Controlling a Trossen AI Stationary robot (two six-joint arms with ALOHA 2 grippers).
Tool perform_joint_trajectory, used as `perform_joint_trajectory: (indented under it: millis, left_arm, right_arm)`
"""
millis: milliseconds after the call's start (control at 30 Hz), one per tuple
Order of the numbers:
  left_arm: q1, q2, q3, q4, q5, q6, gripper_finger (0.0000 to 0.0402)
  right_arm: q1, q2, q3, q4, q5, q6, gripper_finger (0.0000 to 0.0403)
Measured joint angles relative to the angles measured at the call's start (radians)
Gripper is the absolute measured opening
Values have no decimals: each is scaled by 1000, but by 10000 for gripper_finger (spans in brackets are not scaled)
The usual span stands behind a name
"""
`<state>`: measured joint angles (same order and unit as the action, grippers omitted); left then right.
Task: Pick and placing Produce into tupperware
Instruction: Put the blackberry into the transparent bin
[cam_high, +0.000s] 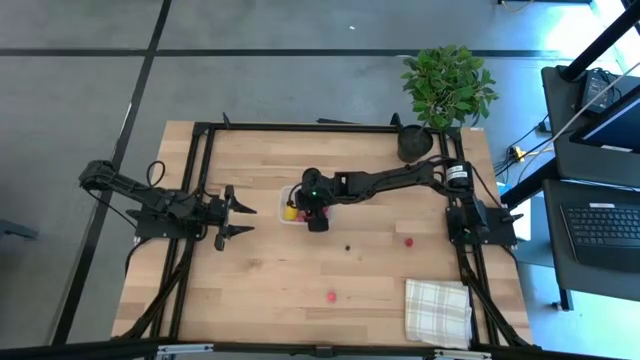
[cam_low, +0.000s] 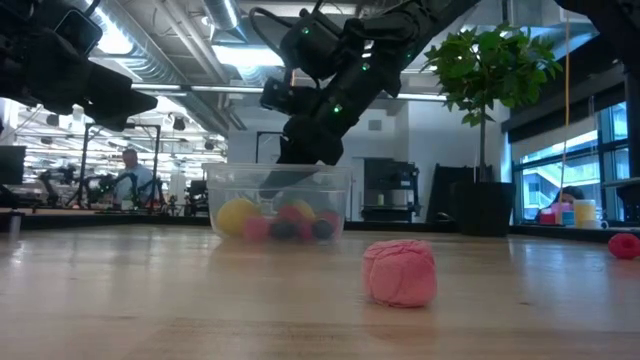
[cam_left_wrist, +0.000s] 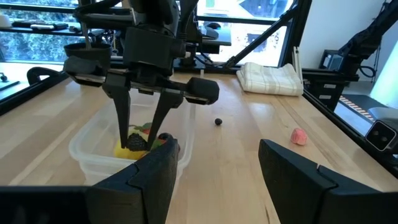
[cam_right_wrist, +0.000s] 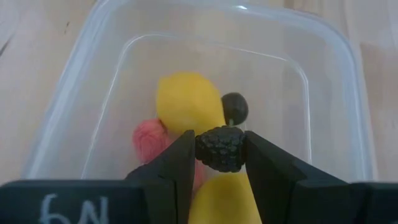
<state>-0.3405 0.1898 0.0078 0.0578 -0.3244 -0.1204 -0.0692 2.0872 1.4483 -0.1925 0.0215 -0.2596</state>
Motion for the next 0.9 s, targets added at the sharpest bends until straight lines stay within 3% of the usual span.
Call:
perform_joint_trajectory:
  millis: [667,900]
  left_arm:
    - [0,0,0,0,0,0,218]
    - [0,0,0,0,0,0,218]
  right_arm:
    - [0,0,0,9,3,-7,131]
    - [0,0,0,9,3,-8,165]
